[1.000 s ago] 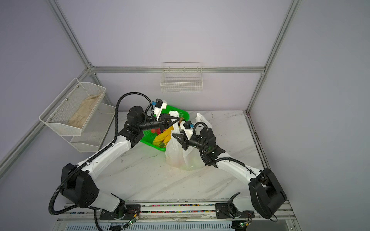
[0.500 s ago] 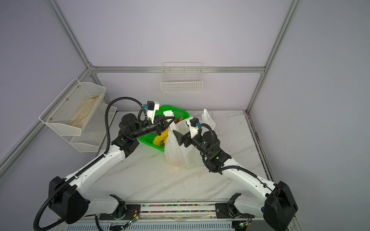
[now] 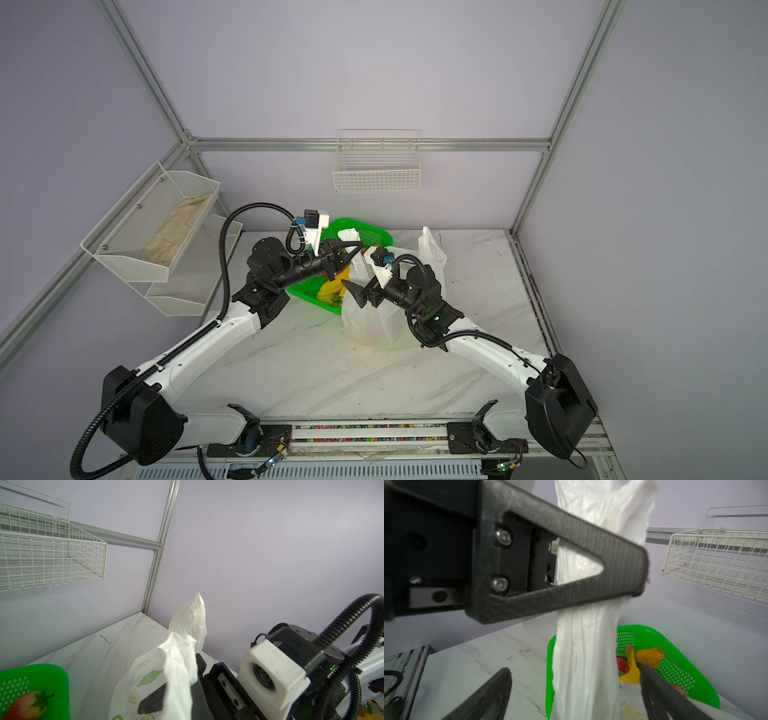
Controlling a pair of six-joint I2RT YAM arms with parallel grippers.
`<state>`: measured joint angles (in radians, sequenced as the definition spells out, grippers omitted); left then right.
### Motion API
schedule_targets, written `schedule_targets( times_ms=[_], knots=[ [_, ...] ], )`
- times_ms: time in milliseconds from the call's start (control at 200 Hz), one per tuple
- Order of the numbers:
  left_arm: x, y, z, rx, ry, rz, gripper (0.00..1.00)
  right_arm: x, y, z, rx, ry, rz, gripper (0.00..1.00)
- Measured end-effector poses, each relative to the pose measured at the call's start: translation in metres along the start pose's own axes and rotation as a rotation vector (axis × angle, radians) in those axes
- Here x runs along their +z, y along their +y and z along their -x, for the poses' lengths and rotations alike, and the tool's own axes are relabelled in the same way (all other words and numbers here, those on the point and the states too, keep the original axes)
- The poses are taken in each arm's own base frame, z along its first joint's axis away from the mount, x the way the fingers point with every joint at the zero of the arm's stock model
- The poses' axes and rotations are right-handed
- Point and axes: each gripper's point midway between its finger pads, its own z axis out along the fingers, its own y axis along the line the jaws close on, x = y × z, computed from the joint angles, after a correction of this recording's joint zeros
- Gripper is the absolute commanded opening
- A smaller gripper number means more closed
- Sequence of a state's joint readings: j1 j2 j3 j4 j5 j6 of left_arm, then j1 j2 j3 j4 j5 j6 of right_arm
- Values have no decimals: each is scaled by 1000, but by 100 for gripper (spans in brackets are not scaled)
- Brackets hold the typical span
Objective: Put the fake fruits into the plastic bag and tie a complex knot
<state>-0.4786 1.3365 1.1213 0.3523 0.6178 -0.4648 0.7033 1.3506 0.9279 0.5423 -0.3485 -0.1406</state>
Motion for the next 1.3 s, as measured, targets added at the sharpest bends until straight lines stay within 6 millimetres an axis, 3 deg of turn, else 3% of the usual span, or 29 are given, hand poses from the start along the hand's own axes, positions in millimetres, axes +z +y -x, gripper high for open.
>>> schedule_targets(
  times_ms=[185, 290, 475, 745, 910, 990, 1075, 1300],
  knots=[
    [0, 0, 0, -5, -3, 1, 0, 6, -23, -1, 2, 2, 102, 97],
    [0, 3, 0, -12, -6, 12, 0, 13, -30, -11, 47, 17, 189, 92],
    [-1, 4, 2, -21, -17, 20, 0, 20, -14, -38, 152, 59, 340, 77],
    [-1, 6, -2, -37, -19, 27, 0, 18, -1, -56, 221, 89, 418, 40],
    [-2, 11, -10, -50, -5, 40, 0, 5, 3, -65, 230, 105, 391, 34],
    [-2, 11, -12, -55, -2, 40, 0, -5, 4, -63, 219, 98, 361, 34],
    [-2, 10, -10, -54, -8, 35, 0, -11, 3, -53, 197, 79, 330, 41],
    [-3, 7, -3, -33, -32, 16, 0, -5, -6, -41, 158, 64, 220, 82]
  ],
)
